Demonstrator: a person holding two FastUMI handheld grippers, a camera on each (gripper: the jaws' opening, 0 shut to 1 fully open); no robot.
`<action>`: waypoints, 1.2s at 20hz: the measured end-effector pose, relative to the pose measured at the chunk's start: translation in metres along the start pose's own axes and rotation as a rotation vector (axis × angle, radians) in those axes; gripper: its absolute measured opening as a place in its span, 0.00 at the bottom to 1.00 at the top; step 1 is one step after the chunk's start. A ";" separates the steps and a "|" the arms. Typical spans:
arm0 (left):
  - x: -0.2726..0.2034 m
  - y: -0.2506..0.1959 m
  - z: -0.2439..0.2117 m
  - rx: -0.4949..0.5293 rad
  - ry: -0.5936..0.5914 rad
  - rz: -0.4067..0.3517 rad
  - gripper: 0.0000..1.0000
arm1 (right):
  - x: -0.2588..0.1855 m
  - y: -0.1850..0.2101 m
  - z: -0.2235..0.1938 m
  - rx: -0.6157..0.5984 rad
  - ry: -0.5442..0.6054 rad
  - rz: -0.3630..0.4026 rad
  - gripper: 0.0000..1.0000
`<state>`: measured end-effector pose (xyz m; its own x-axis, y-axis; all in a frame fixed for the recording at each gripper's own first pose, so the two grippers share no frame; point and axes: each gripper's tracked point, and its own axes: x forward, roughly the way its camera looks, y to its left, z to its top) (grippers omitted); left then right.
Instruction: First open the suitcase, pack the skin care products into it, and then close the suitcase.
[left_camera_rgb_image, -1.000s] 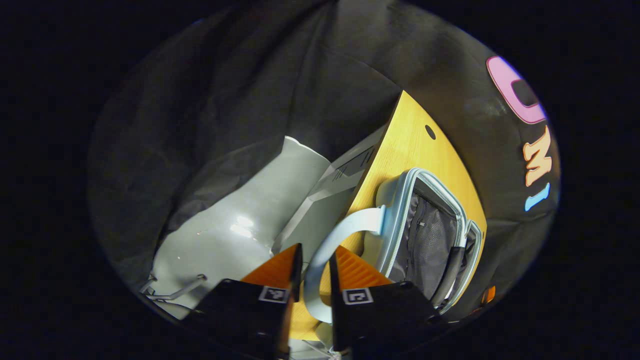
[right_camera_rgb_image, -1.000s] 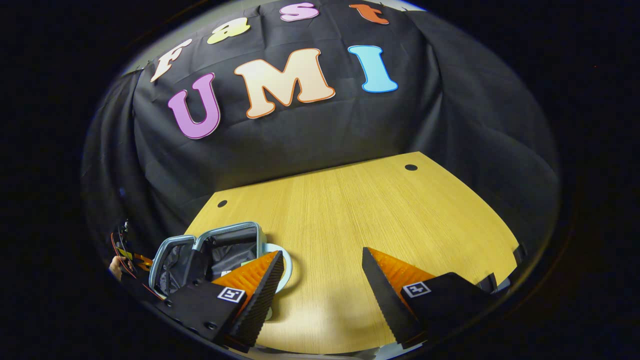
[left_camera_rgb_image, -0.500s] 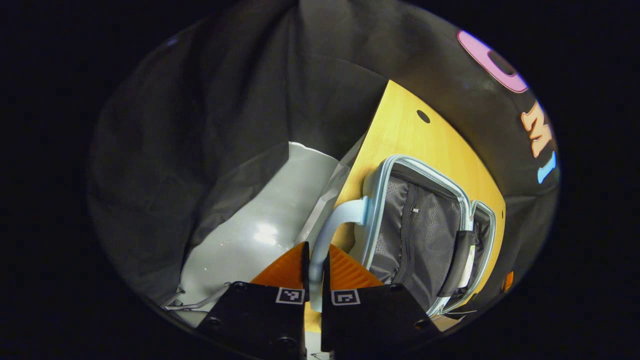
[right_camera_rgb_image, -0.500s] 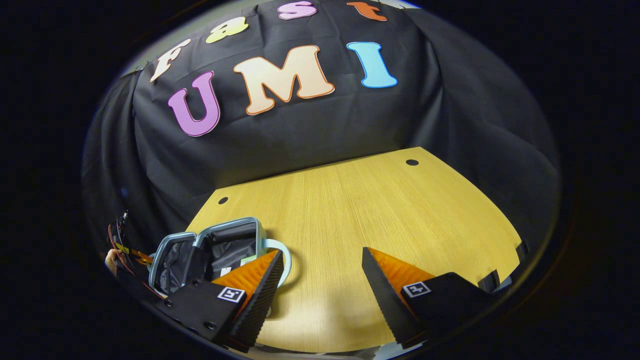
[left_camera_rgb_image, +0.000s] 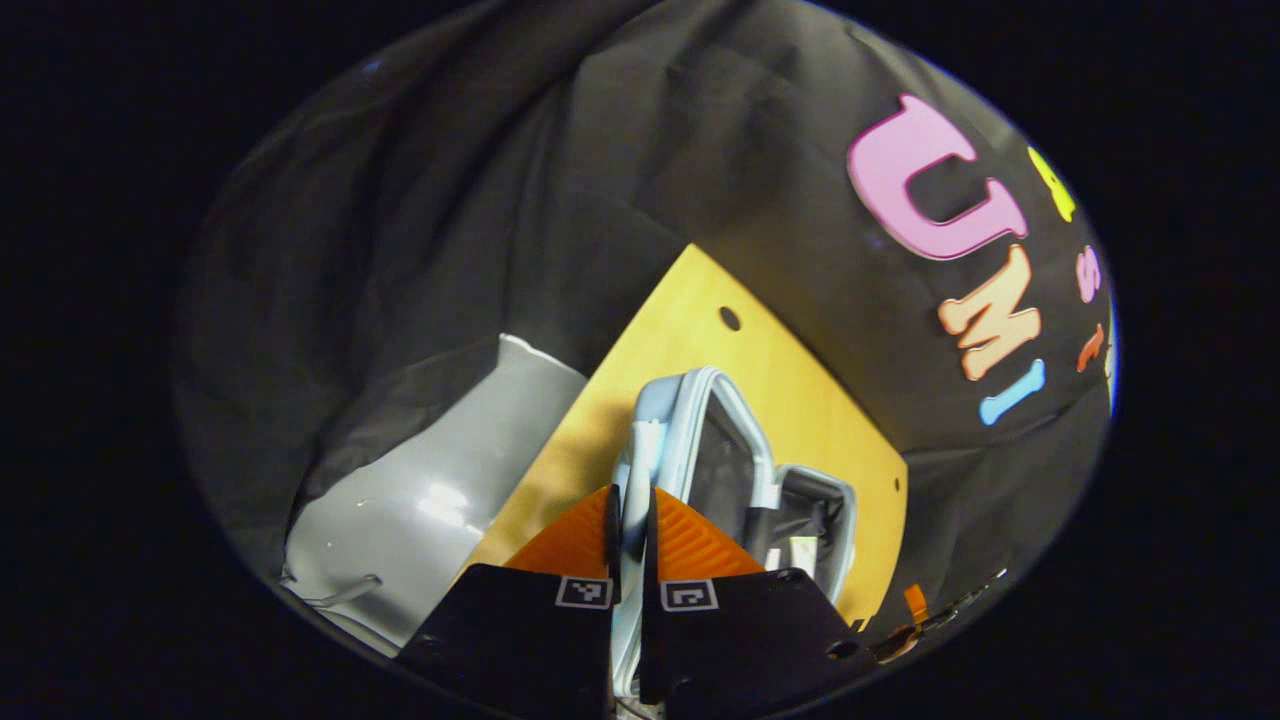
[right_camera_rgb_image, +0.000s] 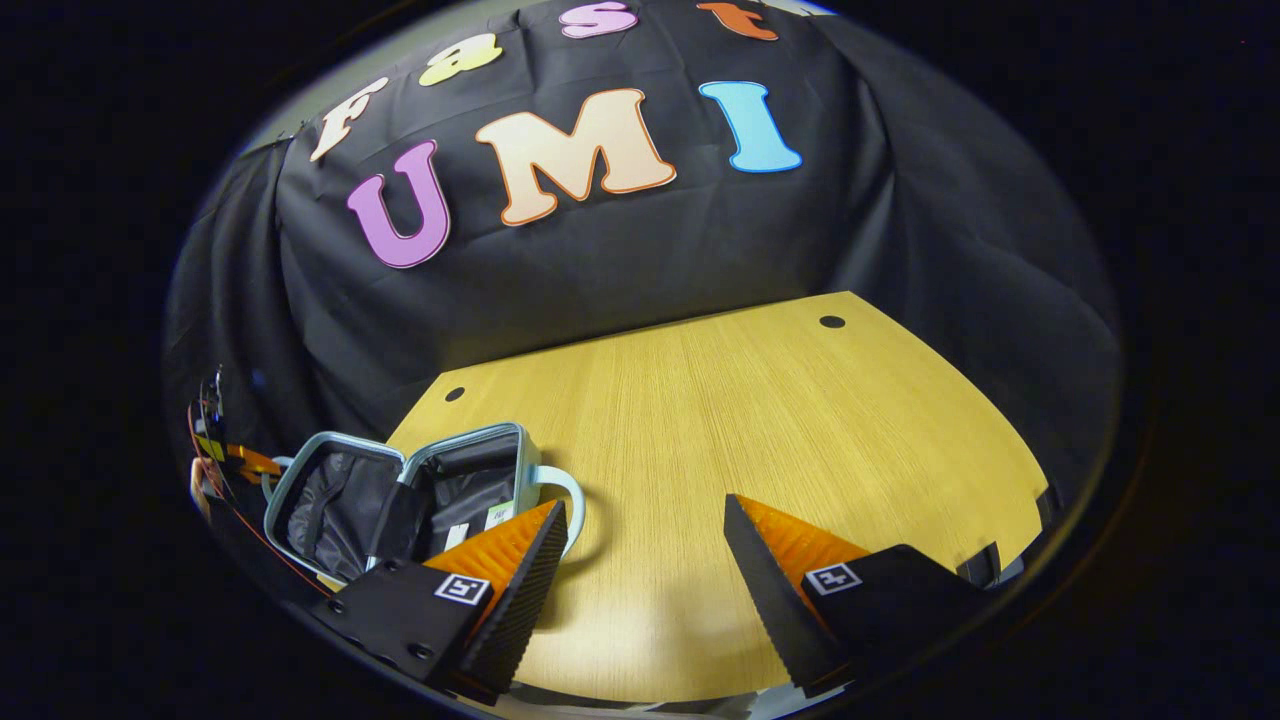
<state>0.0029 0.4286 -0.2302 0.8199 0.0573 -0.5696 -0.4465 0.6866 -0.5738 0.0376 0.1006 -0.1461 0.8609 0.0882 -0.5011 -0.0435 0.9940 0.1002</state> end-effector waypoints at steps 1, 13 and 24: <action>-0.007 -0.020 0.003 0.008 -0.010 -0.032 0.04 | -0.001 -0.002 0.000 -0.004 0.002 0.006 0.93; -0.019 -0.258 -0.043 0.243 0.036 -0.304 0.04 | -0.005 -0.047 0.013 -0.015 -0.018 0.039 0.98; 0.090 -0.359 -0.187 0.331 0.273 -0.343 0.04 | -0.013 -0.107 0.041 0.006 -0.090 0.018 0.98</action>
<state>0.1699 0.0518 -0.1851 0.7562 -0.3697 -0.5399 0.0025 0.8267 -0.5626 0.0518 -0.0090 -0.1149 0.9020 0.0993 -0.4201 -0.0564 0.9920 0.1134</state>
